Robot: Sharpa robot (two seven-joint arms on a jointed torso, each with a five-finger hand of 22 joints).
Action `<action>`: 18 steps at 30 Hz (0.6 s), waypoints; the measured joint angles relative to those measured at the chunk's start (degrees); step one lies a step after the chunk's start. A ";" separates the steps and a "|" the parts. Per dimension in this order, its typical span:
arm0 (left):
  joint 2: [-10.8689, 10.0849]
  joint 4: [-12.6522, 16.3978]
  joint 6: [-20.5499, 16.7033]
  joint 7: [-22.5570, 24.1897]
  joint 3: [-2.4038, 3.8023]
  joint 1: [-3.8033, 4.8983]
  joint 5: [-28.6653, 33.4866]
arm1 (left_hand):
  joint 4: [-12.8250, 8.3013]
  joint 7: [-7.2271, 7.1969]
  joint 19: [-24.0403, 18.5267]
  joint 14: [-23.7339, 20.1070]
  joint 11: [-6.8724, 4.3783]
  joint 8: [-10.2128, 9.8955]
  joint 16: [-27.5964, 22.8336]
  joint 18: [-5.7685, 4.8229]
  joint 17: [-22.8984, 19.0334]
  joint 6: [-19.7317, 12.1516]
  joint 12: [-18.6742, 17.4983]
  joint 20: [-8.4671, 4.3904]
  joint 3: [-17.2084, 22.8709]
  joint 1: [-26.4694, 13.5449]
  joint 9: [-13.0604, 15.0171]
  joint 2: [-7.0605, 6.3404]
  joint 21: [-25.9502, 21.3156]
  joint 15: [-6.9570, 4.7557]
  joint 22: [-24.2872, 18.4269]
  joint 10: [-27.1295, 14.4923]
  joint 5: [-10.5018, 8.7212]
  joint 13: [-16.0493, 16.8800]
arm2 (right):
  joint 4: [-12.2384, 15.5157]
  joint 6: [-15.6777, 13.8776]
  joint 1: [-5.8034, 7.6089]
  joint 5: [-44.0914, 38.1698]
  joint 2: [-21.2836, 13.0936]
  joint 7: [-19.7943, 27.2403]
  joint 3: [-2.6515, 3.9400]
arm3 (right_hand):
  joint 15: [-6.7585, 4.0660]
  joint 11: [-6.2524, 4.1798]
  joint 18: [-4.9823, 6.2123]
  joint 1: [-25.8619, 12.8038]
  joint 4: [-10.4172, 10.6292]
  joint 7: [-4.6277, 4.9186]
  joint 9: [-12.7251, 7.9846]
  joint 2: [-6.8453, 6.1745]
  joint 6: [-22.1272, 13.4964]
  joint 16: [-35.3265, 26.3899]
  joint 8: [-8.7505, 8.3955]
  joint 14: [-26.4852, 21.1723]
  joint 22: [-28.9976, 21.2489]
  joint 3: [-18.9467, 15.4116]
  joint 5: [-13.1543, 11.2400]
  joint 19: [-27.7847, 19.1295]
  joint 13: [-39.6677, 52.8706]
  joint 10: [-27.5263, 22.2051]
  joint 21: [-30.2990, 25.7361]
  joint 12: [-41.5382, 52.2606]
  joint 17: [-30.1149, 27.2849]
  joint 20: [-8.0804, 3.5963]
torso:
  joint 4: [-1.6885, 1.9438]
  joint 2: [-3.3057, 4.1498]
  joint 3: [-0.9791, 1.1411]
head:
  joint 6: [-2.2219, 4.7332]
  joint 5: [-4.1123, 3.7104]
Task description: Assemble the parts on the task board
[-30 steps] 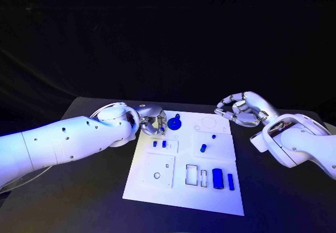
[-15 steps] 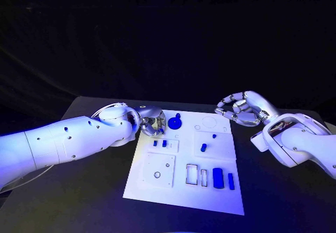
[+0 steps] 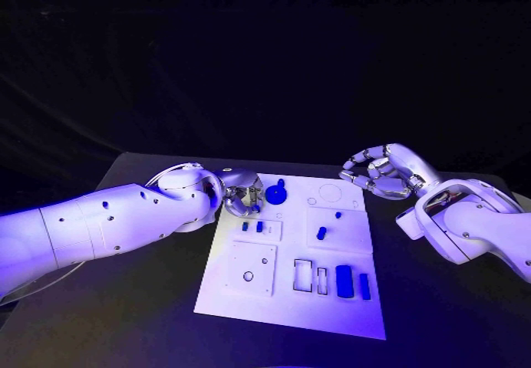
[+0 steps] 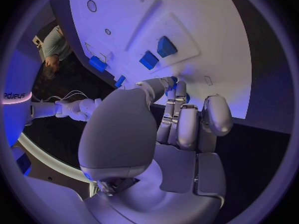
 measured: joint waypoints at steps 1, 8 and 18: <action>0.00 0.01 0.01 0.01 0.00 0.00 0.01 | 0.00 -0.08 0.00 0.00 -0.08 -0.16 0.00 0.00 0.00 0.08 -0.03 0.00 0.00 0.00 0.00 0.01 0.00 0.00 0.00 0.08 0.00 -0.01 | 0.00 0.00 0.00 0.00 0.00 0.00 0.00 | 0.00 0.00 0.00 0.00 0.00 0.00 0.00 0.00 0.00 0.00 0.00 0.00 0.00 0.00 0.00 0.00 0.00 0.00 0.00 0.00 0.00 0.00 | 0.00 0.01 -0.01 | 0.00 -0.01; 0.08 0.05 0.28 0.03 0.00 -0.01 0.03 | -0.16 0.04 0.00 0.00 -0.08 -0.28 0.00 0.00 0.00 0.21 -0.03 0.00 -0.16 -0.23 0.02 0.22 0.00 0.00 0.00 0.08 0.00 -0.01 | 0.00 -0.01 0.00 0.00 -0.01 0.00 0.00 | 0.00 0.00 0.00 0.00 0.00 0.00 -0.01 0.00 0.00 0.00 0.00 0.00 -0.01 0.00 0.00 0.00 0.00 0.00 0.00 0.00 0.00 0.00 | 0.00 0.03 -0.02 | -0.06 -0.03; 0.27 -0.02 1.44 -0.80 0.08 0.07 0.06 | -0.16 0.12 -0.55 -0.21 -0.07 -0.65 0.00 0.00 -0.74 0.29 -0.87 -0.10 -0.16 -0.46 0.19 -0.01 -0.49 -0.21 -0.91 0.08 -0.02 -0.12 | 0.01 -0.03 0.00 0.00 -0.02 0.00 0.00 | 0.00 0.00 0.00 0.00 0.00 0.00 -0.01 0.00 0.00 0.00 0.00 0.00 -0.01 0.00 0.00 0.00 0.00 0.00 0.00 0.00 -0.01 0.00 | 0.02 0.00 -0.01 | -0.14 -0.01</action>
